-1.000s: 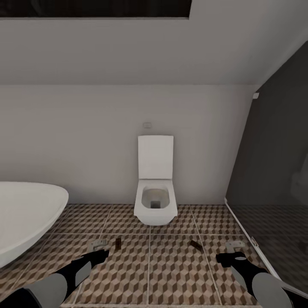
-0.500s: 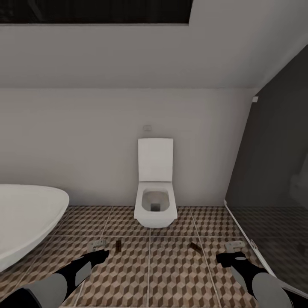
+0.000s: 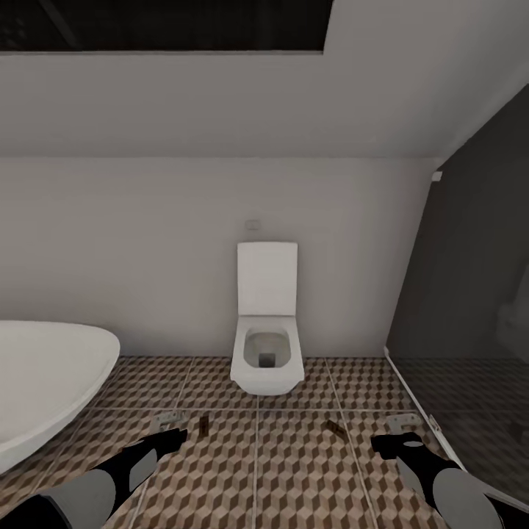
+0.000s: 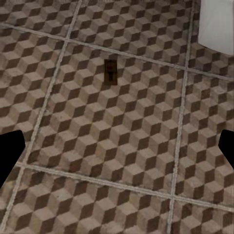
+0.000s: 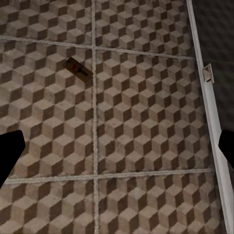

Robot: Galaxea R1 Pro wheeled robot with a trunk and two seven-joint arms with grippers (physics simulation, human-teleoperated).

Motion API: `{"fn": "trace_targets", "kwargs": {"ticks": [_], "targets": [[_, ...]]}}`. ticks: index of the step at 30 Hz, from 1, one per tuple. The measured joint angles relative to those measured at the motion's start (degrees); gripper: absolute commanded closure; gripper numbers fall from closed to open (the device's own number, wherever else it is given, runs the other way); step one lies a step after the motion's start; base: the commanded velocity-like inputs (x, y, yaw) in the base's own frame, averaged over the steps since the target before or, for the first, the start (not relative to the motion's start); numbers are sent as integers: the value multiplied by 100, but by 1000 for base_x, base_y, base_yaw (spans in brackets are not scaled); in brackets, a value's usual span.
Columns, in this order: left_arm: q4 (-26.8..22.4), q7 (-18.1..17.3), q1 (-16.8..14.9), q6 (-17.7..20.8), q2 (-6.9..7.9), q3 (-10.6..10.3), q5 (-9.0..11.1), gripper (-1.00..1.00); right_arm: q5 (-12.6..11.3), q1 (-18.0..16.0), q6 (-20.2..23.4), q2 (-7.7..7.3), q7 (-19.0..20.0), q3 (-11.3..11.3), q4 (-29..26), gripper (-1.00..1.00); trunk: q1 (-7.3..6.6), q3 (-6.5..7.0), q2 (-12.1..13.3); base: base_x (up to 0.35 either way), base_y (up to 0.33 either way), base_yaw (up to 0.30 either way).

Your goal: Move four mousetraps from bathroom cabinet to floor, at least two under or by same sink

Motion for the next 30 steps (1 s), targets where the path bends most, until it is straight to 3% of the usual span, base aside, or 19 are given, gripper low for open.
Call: {"fn": "trace_targets", "kwargs": {"ticks": [30], "targets": [[0,0,1,0,-5,-1,0,-100,73,0,4,10,-3,0,0,-100,-659,539,1204,0,0,0]]}}
